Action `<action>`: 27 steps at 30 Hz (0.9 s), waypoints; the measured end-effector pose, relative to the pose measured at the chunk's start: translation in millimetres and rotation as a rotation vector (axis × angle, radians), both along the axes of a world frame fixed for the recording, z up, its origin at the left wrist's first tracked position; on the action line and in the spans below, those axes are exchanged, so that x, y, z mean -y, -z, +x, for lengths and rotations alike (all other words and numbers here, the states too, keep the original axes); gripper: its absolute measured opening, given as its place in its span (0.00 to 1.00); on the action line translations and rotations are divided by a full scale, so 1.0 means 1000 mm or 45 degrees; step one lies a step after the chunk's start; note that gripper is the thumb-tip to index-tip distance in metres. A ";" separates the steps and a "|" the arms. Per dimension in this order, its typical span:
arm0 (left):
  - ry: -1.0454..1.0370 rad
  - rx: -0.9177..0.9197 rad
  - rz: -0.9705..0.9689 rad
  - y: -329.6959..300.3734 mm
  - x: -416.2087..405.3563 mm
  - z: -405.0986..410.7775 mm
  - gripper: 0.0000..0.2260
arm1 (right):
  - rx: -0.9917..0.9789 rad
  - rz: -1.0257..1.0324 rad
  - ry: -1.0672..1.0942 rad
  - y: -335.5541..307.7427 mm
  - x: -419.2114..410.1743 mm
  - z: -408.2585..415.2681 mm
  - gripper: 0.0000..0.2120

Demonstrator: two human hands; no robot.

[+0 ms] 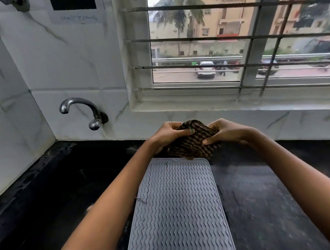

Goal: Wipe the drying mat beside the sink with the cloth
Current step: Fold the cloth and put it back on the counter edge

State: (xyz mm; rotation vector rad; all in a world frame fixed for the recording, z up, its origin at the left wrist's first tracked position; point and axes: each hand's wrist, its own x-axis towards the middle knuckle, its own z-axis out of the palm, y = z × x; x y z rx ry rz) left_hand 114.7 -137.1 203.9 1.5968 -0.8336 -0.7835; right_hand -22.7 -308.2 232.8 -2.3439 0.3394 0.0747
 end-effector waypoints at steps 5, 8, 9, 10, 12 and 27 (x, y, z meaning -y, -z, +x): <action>0.122 0.000 0.129 0.026 0.001 -0.037 0.12 | -0.235 -0.140 -0.104 0.016 0.008 -0.037 0.09; 0.150 0.038 0.241 0.045 0.001 -0.068 0.13 | -0.412 -0.076 -0.191 0.023 0.013 -0.061 0.04; 0.153 0.038 0.271 0.050 0.002 -0.079 0.13 | -0.438 -0.057 -0.198 0.026 0.014 -0.070 0.04; 0.156 0.040 0.292 0.054 0.004 -0.087 0.14 | -0.447 -0.057 -0.198 0.029 0.017 -0.078 0.04; 0.137 0.040 0.311 0.062 0.010 -0.111 0.14 | -0.428 -0.123 -0.188 0.038 0.023 -0.100 0.04; 0.333 0.698 0.875 0.150 0.012 -0.259 0.25 | -0.349 -0.626 -0.240 0.147 -0.005 -0.228 0.15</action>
